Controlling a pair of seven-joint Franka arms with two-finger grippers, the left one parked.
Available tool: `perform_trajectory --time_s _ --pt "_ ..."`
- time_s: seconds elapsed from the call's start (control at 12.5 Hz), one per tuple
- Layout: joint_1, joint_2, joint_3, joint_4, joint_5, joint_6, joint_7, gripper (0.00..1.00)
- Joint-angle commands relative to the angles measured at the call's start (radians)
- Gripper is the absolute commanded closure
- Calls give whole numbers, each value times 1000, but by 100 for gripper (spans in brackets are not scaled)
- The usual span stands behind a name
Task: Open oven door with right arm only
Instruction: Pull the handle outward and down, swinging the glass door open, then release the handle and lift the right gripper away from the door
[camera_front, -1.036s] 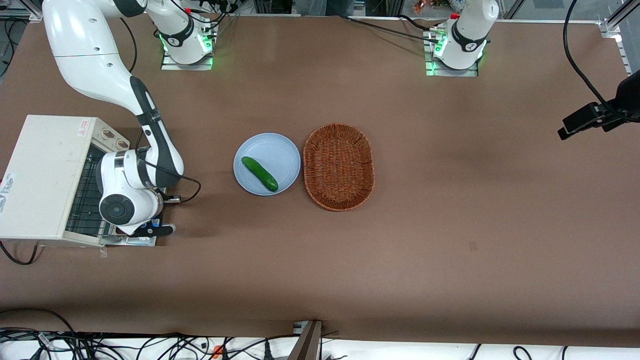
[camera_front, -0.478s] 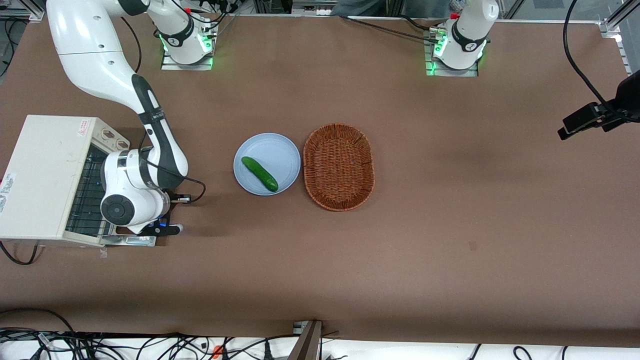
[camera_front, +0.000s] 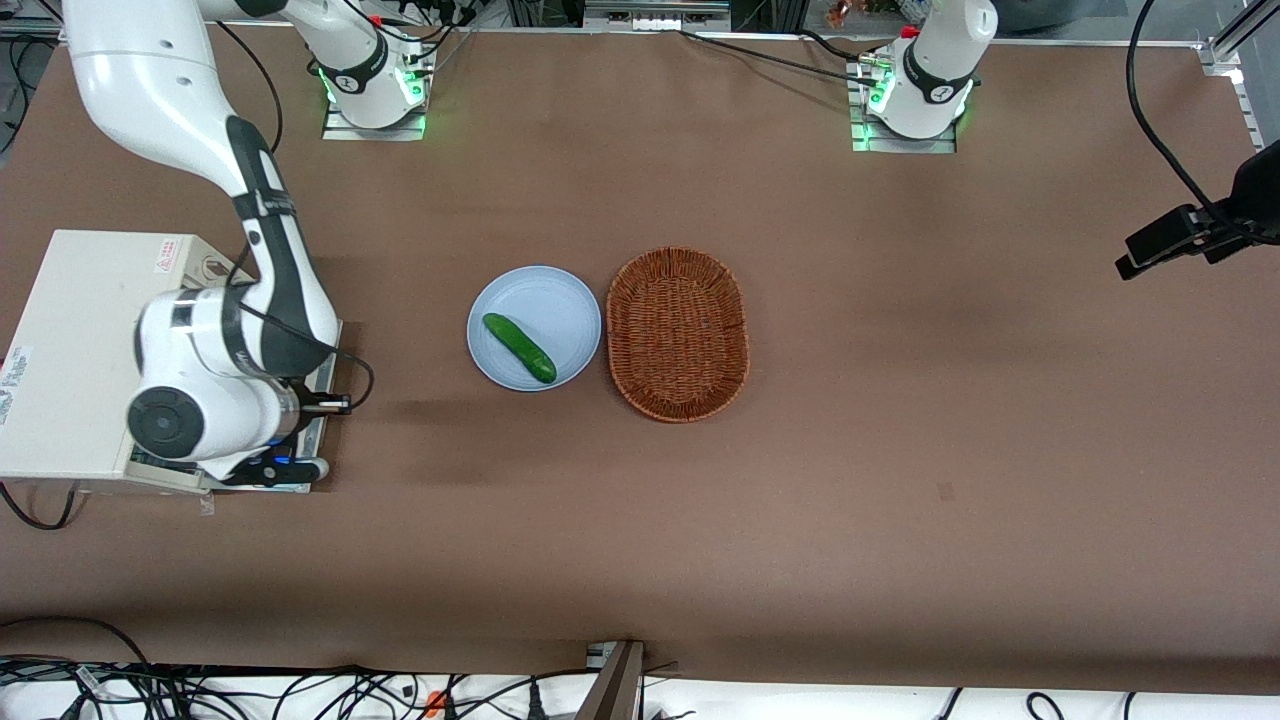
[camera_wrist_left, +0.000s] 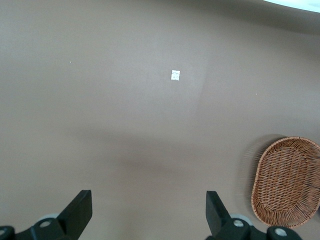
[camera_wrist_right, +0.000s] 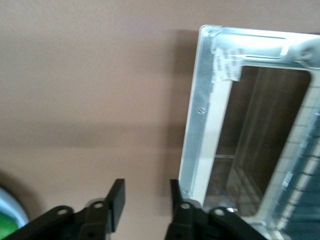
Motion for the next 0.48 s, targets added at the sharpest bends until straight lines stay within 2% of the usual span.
perform_trajectory --time_s 0.0,0.4 --pt "-14 -116 -2 -11 24 -77 -16 0" --pt "-34 -271 -10 7 20 -240 -13 0"
